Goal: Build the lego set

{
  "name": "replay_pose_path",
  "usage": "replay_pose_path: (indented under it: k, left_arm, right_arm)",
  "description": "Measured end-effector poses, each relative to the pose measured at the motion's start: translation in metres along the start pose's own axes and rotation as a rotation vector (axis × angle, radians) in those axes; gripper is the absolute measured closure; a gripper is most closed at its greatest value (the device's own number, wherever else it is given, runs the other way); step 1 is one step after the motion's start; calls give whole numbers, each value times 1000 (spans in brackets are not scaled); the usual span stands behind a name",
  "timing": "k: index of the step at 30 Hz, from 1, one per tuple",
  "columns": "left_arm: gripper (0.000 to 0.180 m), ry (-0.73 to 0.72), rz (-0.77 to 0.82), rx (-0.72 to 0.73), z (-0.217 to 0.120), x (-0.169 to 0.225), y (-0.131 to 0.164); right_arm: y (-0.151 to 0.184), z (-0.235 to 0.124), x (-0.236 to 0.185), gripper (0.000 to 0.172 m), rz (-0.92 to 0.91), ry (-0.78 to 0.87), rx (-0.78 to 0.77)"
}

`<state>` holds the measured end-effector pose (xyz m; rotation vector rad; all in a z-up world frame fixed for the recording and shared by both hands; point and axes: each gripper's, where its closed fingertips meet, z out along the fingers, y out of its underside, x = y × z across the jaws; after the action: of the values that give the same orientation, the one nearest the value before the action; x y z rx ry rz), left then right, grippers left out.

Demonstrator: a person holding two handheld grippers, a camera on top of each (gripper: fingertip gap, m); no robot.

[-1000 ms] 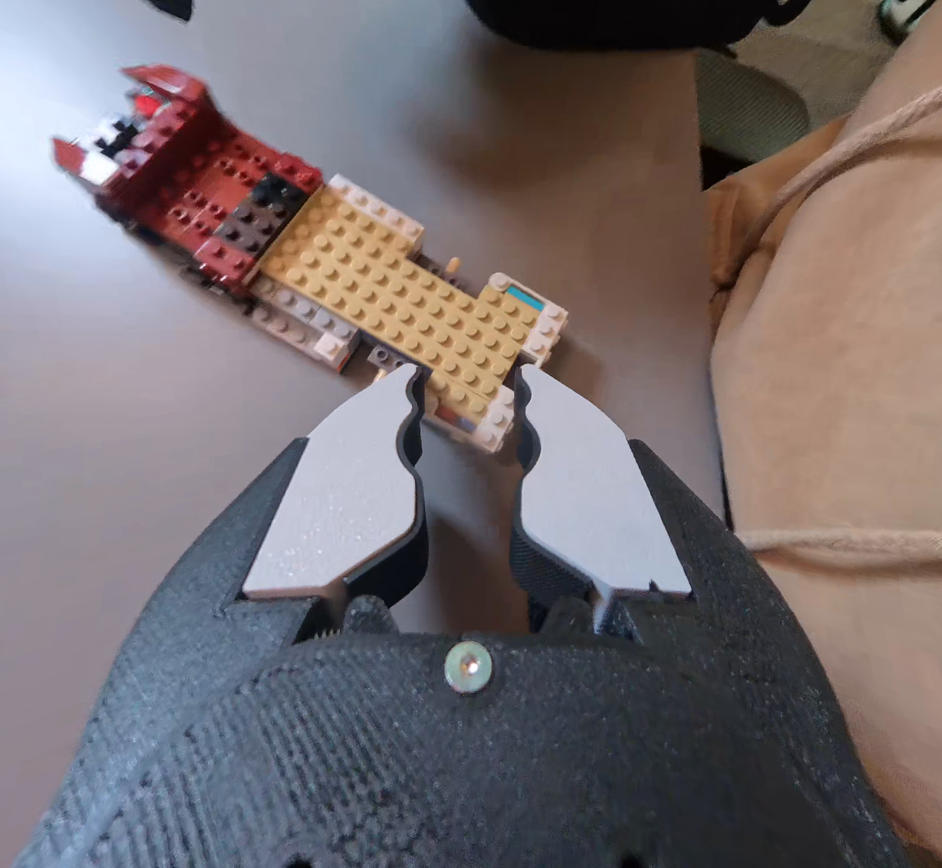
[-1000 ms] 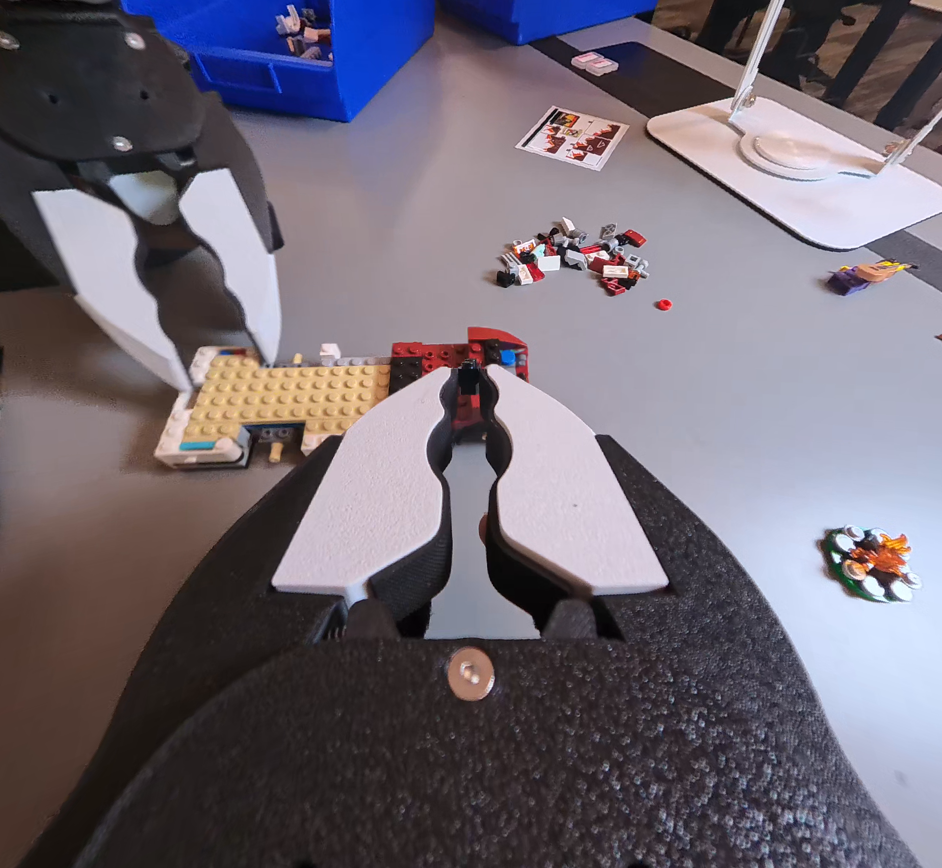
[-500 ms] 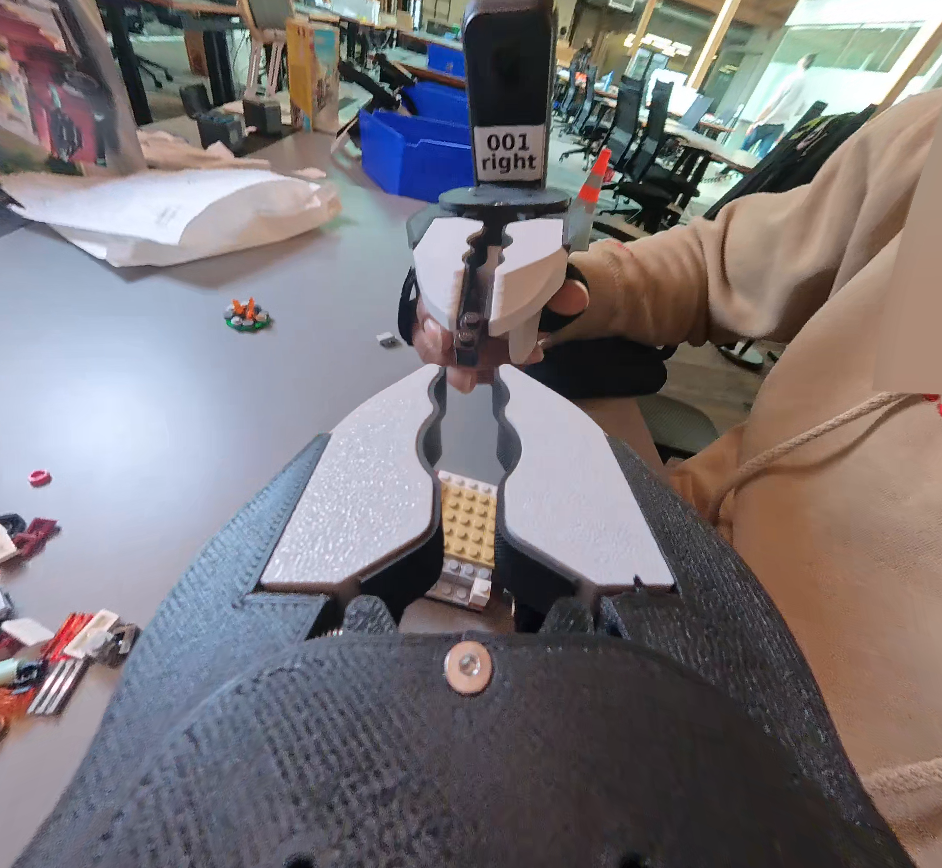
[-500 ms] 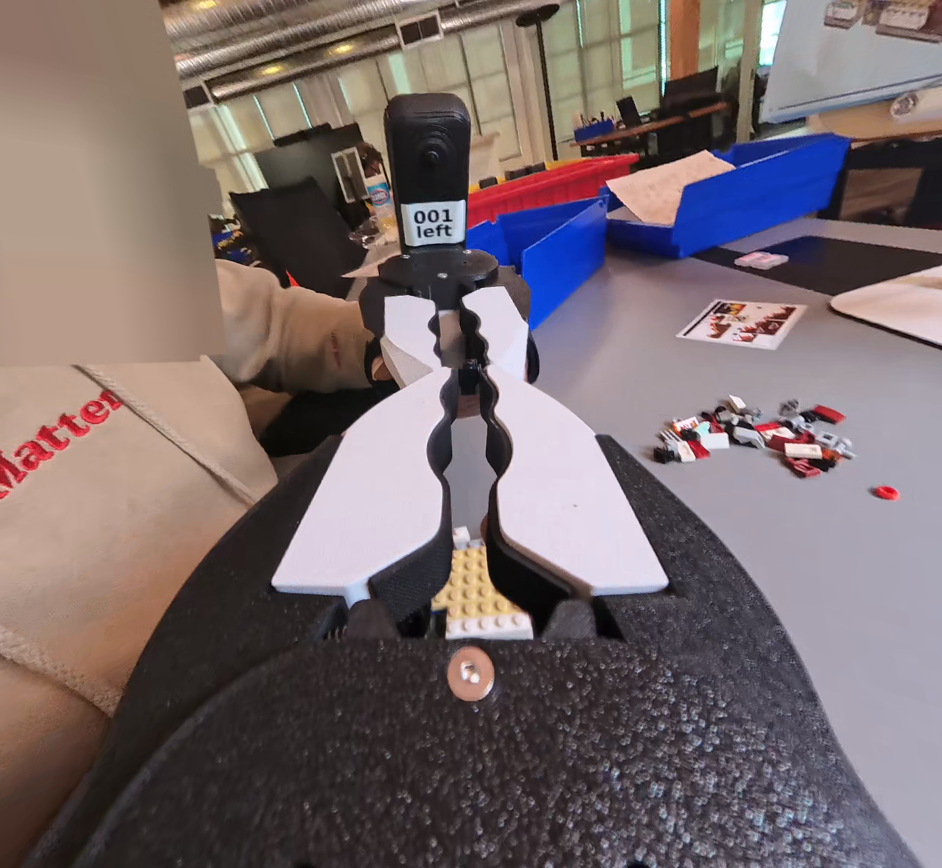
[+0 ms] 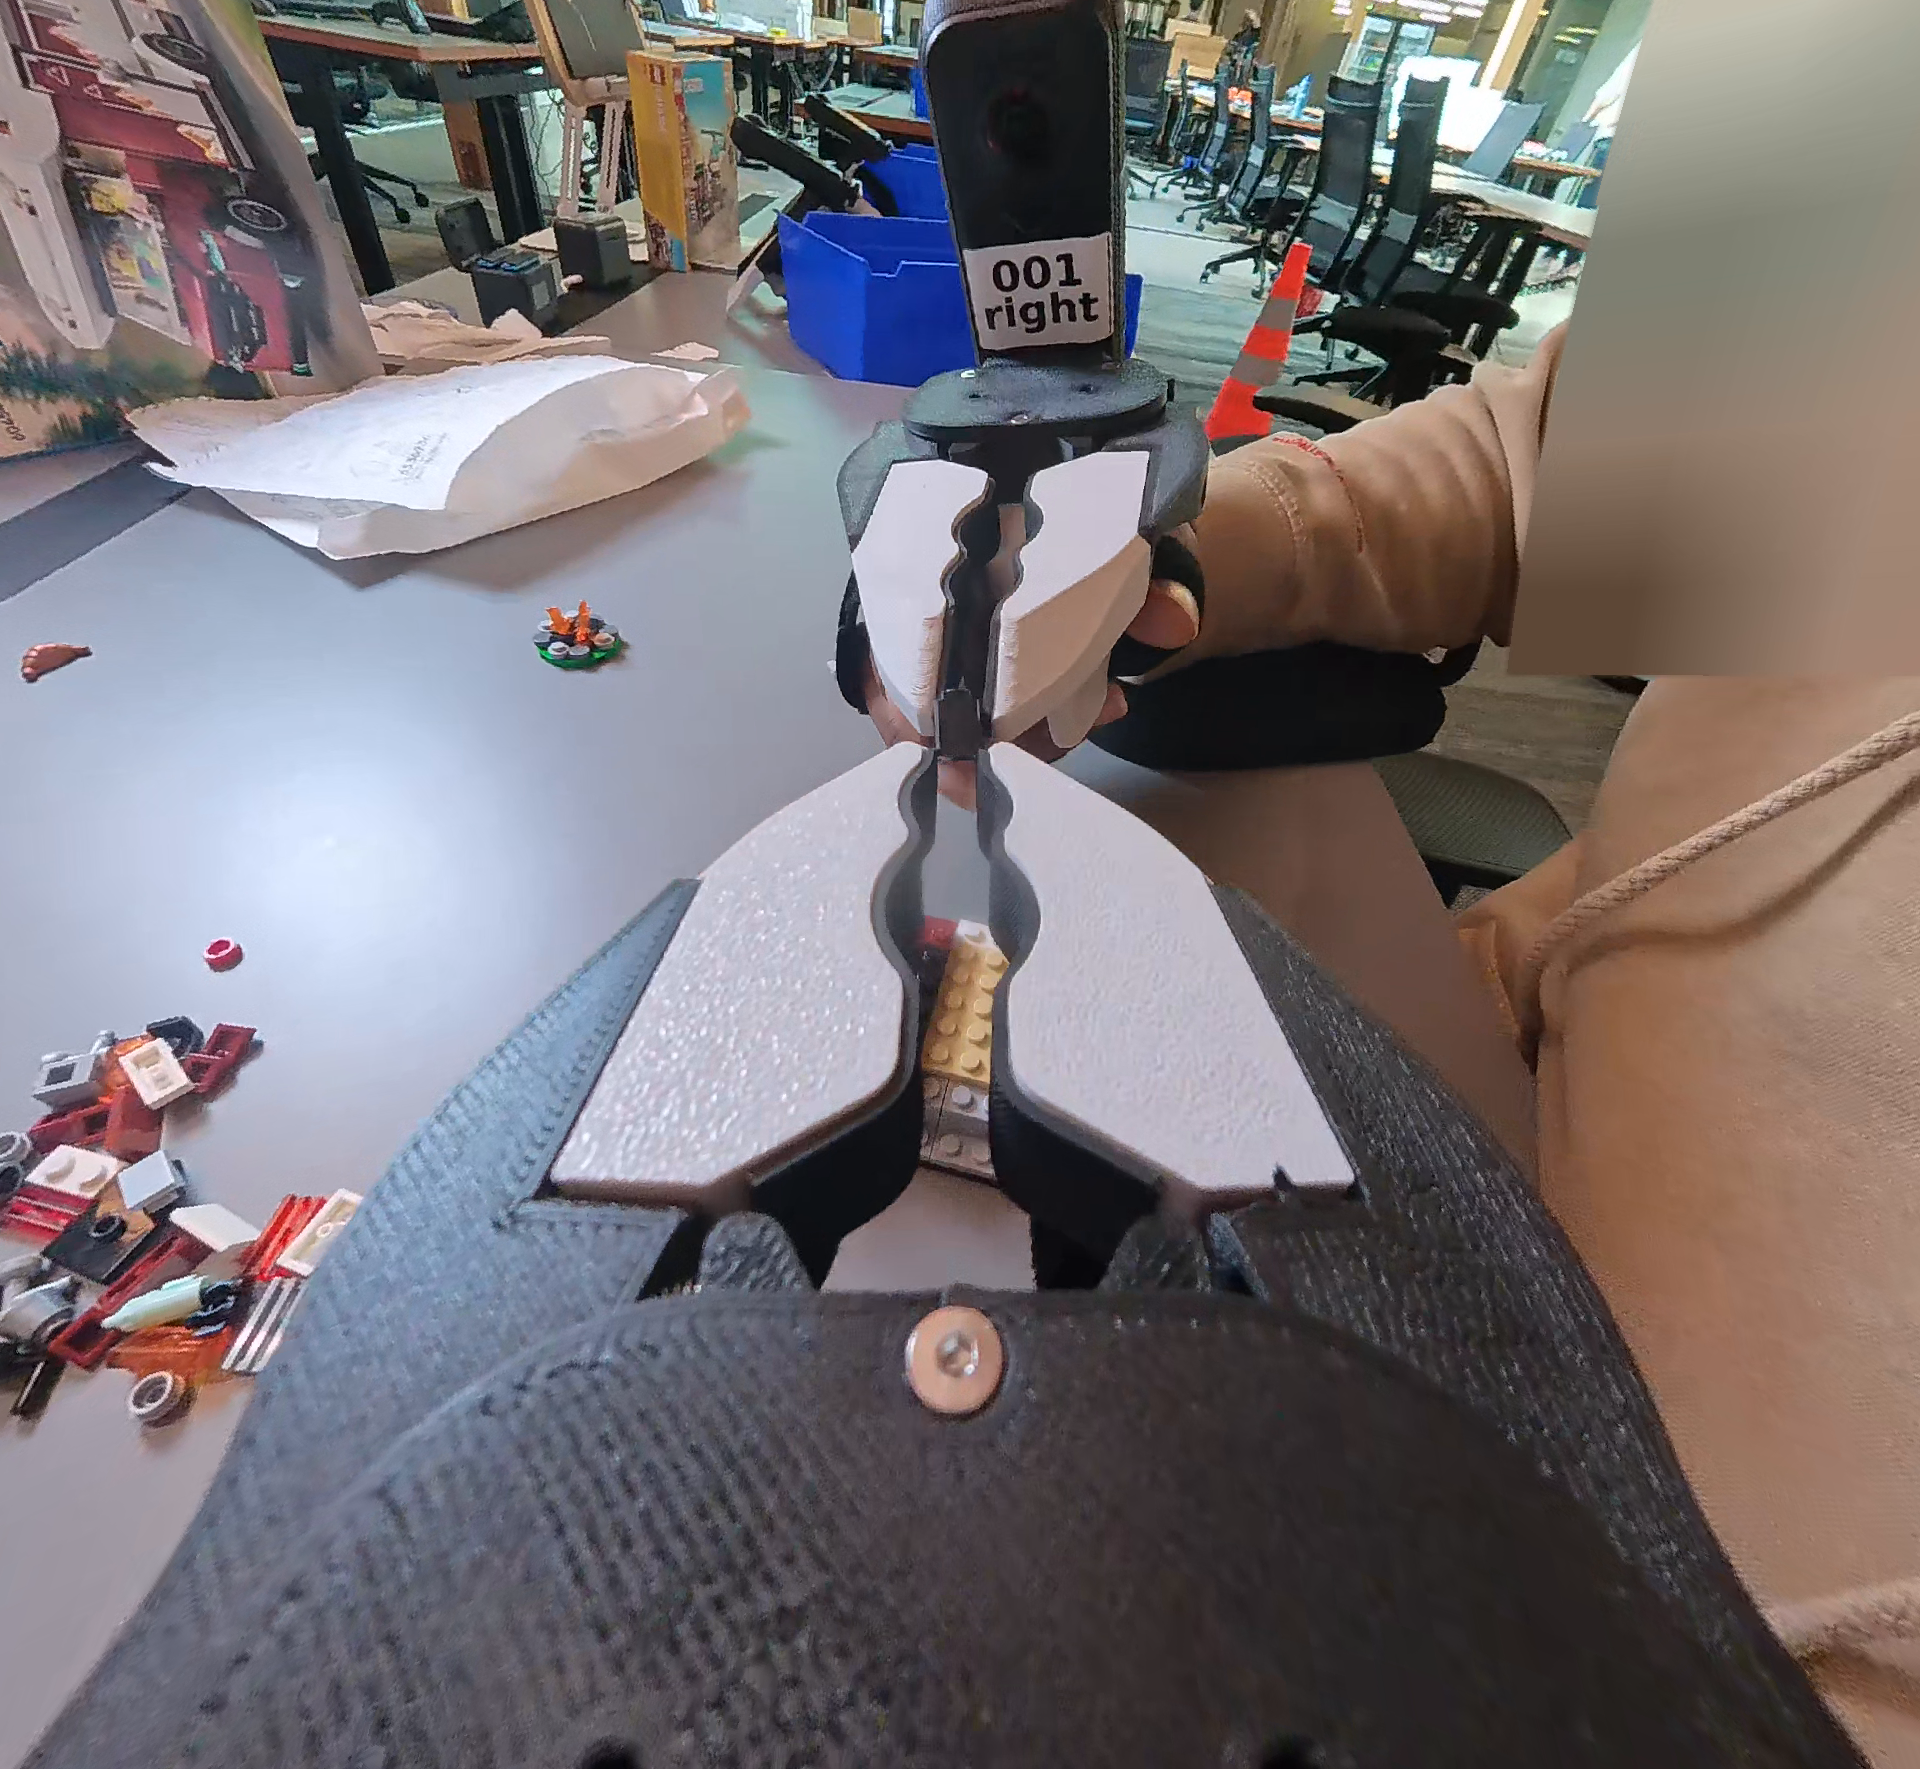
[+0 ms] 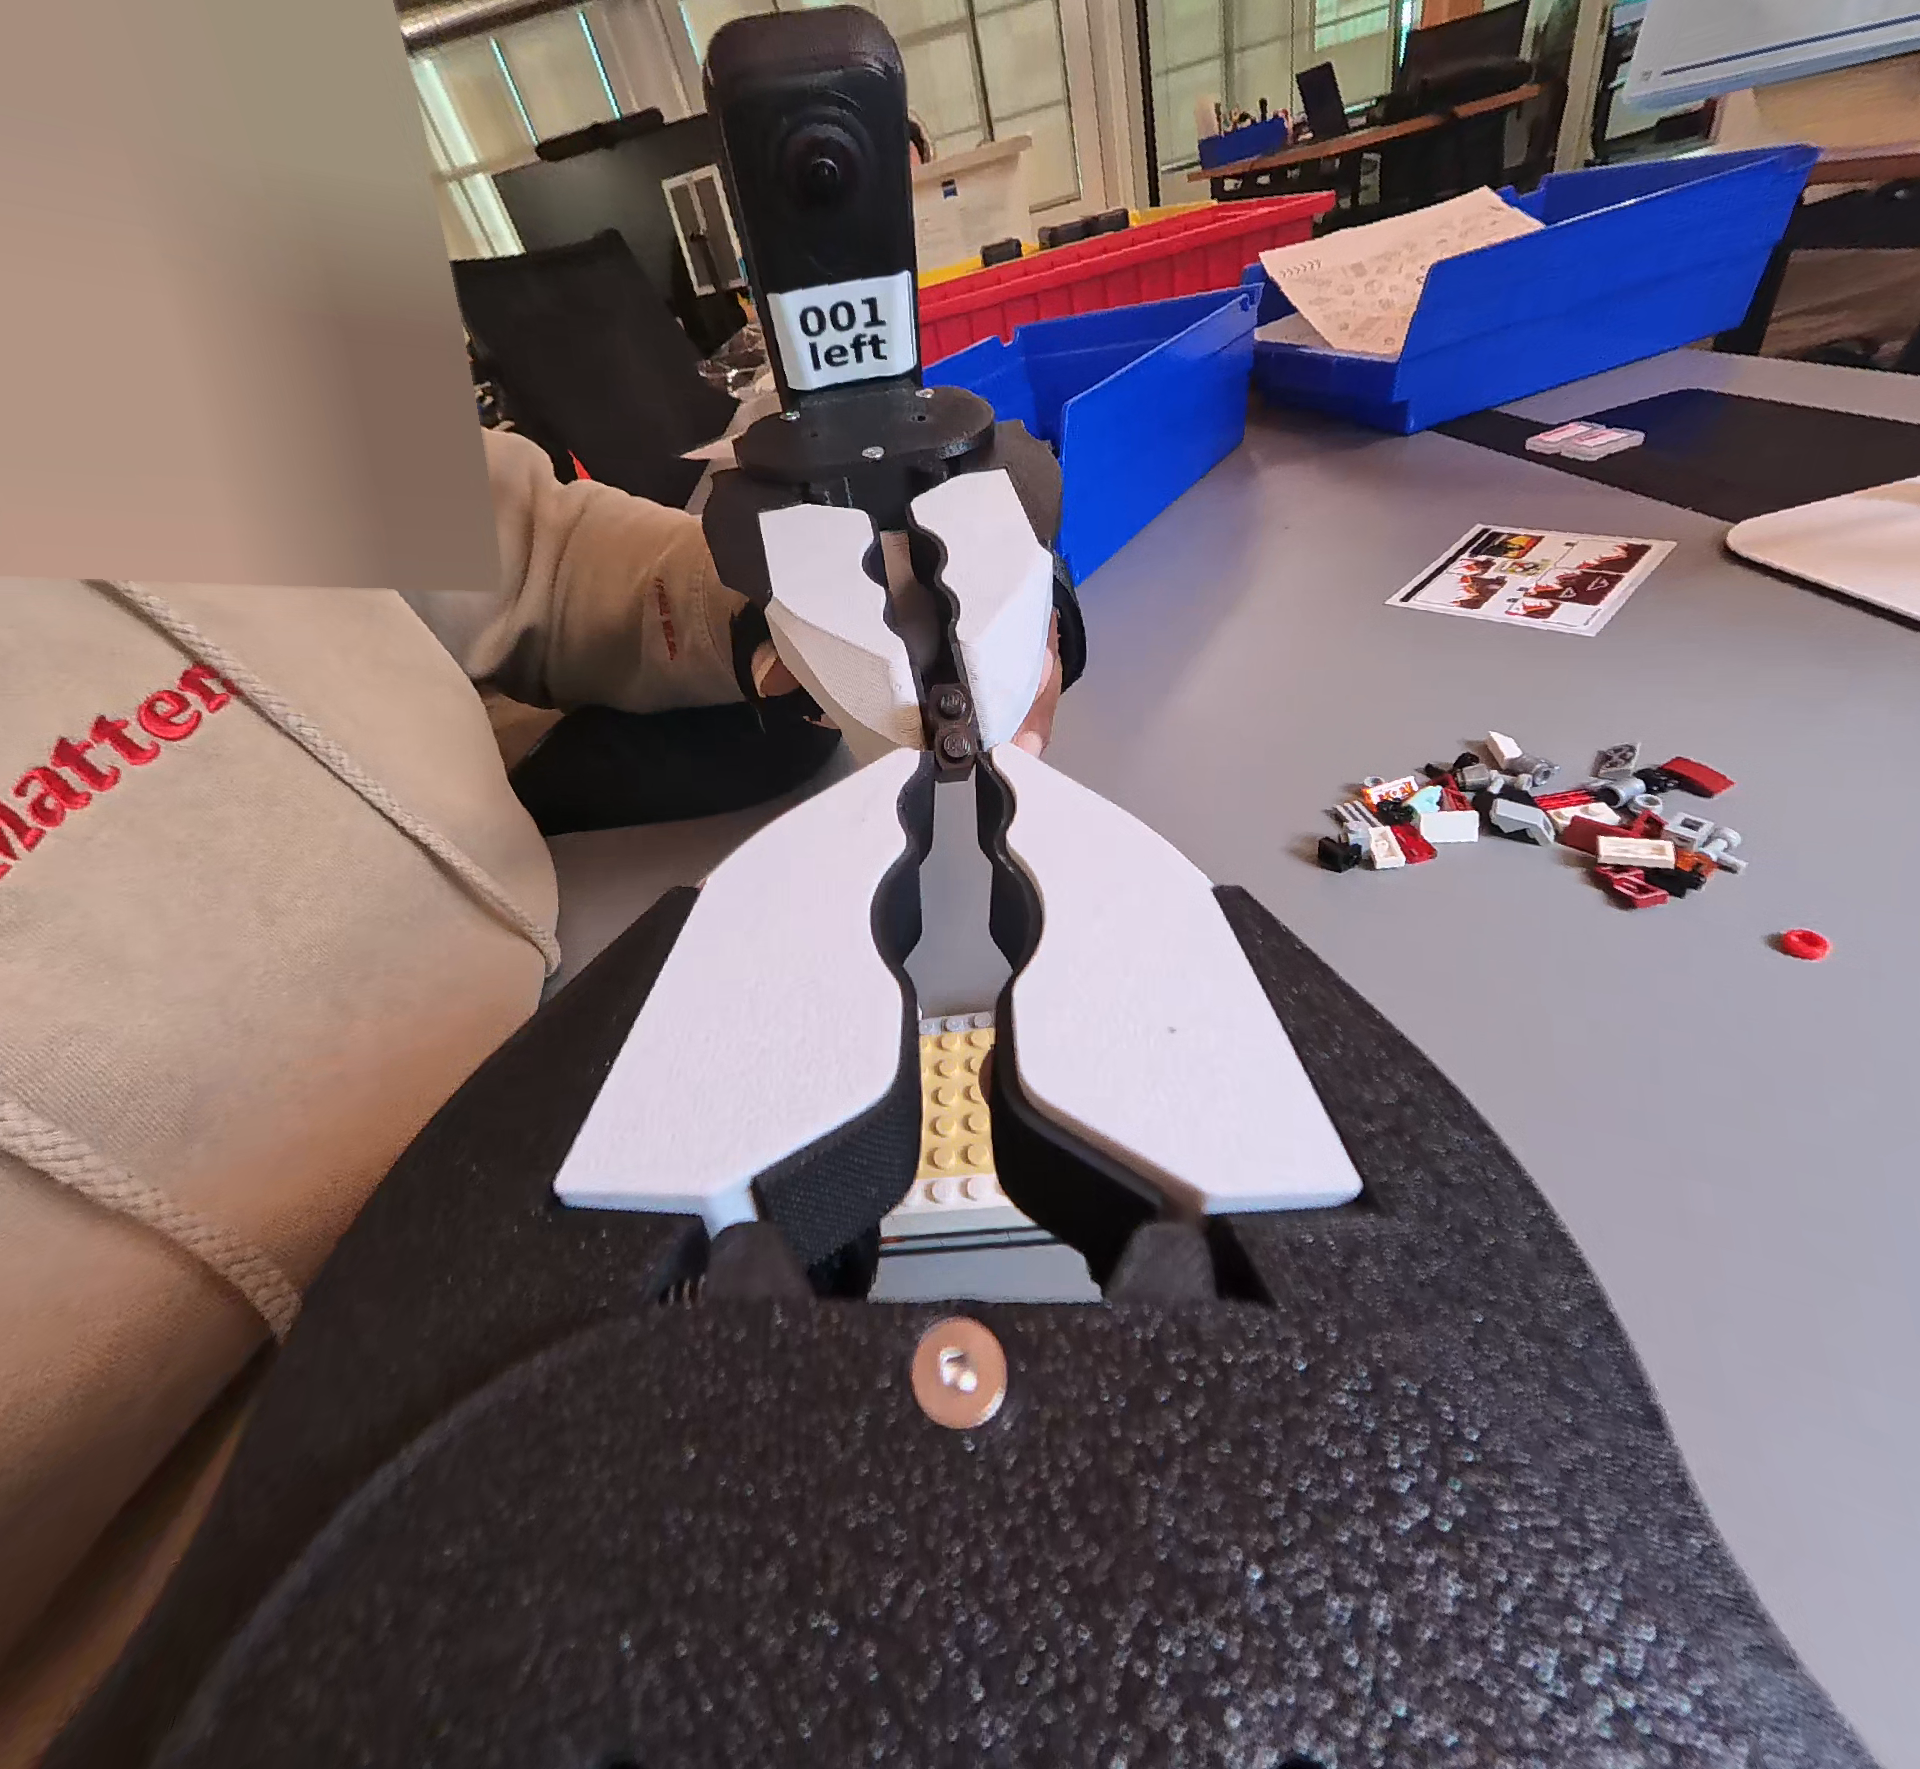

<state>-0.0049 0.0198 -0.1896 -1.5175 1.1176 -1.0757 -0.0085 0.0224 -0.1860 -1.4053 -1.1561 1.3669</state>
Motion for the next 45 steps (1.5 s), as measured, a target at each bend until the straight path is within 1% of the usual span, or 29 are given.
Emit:
replay_pose_path:
  k: [6, 14, 17, 24, 29, 32, 33, 35, 39, 40, 42, 45]
  left_arm:
    - [169, 22, -12, 2, -1, 1, 3]
    - [172, 27, 11, -1, 0, 1, 9]
    - [172, 34, 33, 0, 0, 2, 11]
    - [173, 25, 47, 6, -1, 1, 11]
    - [173, 20, 46, 23, -1, 0, 8]
    - [172, -12, 20, 31, -1, -8, 6]
    - [171, -45, 26, 16, -1, -15, 8]
    - [160, -120, 56, -43, -4, -31, 16]
    - [135, -182, 45, -220, -4, -46, 51]
    - [130, -187, 43, -254, -3, -47, 60]
    - [125, -197, 45, -286, -1, -47, 69]
    - [116, -198, 31, -300, 4, -44, 72]
  right_arm:
    - [5, 1, 1, 164, -30, 17, -45]
    - [13, 3, 0, 164, -87, 33, -152]
    - [12, 4, 0, 159, -117, 29, -228]
    - [13, 8, -1, 164, -201, 8, -445]
    - [11, 8, -1, 164, -205, -4, -549]
    - [7, 7, 7, 165, -182, 25, -632]
    - [7, 5, 14, 165, -178, 55, -681]
    - [7, -1, 32, 165, -176, 120, -790]
    - [20, -9, 55, 165, -123, 168, -1002]
    - [25, -9, 57, 165, -108, 163, -1040]
    - [36, -9, 61, 165, -94, 162, -1101]
    - [48, -7, 64, 164, -63, 151, -1148]
